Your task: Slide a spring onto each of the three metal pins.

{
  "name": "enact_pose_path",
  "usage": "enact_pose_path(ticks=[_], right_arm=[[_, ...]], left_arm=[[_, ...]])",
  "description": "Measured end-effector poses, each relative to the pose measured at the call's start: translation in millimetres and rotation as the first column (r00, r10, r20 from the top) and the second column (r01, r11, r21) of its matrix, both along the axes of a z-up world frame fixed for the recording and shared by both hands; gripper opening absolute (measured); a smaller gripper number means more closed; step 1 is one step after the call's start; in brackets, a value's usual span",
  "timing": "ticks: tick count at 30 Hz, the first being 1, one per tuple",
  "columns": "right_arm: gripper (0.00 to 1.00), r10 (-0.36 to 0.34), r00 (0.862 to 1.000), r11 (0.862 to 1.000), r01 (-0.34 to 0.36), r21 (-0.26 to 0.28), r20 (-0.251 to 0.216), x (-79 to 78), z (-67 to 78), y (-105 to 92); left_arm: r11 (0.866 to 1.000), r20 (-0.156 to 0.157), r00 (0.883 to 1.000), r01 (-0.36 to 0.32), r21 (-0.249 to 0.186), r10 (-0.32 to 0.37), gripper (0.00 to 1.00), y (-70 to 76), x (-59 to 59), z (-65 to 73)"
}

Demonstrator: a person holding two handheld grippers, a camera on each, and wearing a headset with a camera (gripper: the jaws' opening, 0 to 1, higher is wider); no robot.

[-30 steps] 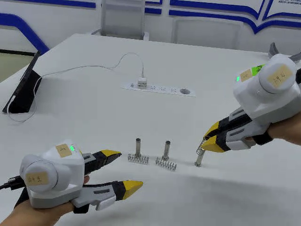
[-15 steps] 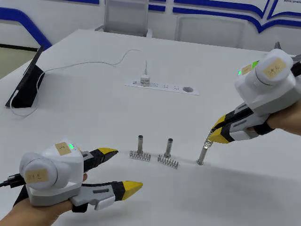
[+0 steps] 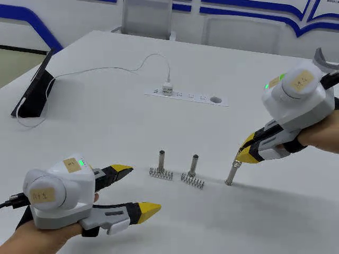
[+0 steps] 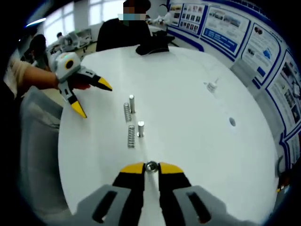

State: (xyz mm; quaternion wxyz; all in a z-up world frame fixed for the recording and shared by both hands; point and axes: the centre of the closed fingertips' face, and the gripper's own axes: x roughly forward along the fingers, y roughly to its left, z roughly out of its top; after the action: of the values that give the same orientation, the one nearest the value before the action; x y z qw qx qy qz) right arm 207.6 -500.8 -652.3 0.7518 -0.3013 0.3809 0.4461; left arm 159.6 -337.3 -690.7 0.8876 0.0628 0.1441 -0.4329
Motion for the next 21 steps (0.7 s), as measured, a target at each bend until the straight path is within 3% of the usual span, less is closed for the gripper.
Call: enact_pose_path(ticks=[21], right_arm=[[0.12, -0.017, 0.998, 0.999, 0.015, -0.036, -0.061, 4.5, -29.7, -0.2]], left_arm=[[1.000, -0.002, 1.000, 0.007, 0.006, -0.007, 0.61, -1.9, -1.1, -0.9]])
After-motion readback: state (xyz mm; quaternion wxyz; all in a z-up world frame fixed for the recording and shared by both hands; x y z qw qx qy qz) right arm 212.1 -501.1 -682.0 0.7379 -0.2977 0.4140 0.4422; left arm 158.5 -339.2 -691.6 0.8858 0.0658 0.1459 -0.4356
